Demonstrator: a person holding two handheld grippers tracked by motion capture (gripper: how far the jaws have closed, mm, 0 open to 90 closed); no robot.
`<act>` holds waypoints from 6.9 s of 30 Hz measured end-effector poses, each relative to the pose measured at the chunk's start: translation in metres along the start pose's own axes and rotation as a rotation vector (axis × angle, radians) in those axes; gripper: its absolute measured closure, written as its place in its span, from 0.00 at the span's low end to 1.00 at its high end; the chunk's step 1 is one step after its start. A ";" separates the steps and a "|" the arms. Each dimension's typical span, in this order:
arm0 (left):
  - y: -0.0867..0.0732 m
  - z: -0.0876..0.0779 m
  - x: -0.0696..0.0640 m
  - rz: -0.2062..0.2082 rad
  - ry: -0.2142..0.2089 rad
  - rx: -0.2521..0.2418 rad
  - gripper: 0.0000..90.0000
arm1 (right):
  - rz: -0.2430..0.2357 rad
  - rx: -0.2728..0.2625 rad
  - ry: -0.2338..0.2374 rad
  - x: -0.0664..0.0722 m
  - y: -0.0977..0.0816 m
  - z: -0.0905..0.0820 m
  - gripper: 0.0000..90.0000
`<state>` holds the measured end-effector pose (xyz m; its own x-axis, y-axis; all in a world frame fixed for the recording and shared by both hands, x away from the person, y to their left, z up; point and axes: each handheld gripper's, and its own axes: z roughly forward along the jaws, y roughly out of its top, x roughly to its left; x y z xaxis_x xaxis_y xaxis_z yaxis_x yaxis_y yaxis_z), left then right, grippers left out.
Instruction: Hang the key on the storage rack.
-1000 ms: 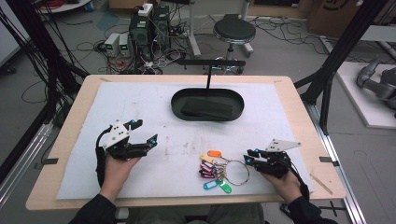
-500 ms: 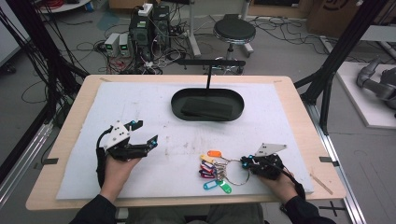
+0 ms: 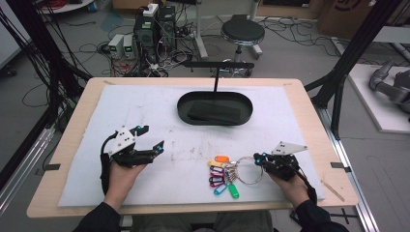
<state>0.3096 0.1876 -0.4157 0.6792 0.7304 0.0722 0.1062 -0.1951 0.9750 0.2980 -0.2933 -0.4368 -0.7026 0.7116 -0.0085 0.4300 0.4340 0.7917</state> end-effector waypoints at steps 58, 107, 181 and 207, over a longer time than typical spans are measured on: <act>-0.003 -0.009 -0.001 0.000 0.013 -0.009 0.24 | 0.143 -0.024 0.022 -0.028 0.005 0.007 0.97; 0.008 0.000 -0.008 -0.003 -0.084 -0.047 0.24 | 0.073 -0.186 0.232 -0.007 0.059 -0.018 0.97; 0.070 0.090 -0.075 0.015 -0.567 -0.038 0.62 | -0.133 -0.290 0.478 0.027 0.124 -0.014 0.97; 0.072 0.095 -0.078 0.079 -0.594 -0.047 0.95 | -0.131 -0.282 0.504 0.027 0.124 -0.011 0.97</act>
<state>0.3326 0.0545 -0.3714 0.9748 0.2212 0.0282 0.0157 -0.1944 0.9808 0.3257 -0.2265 -0.3319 -0.9519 0.2823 0.1196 0.2028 0.2875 0.9361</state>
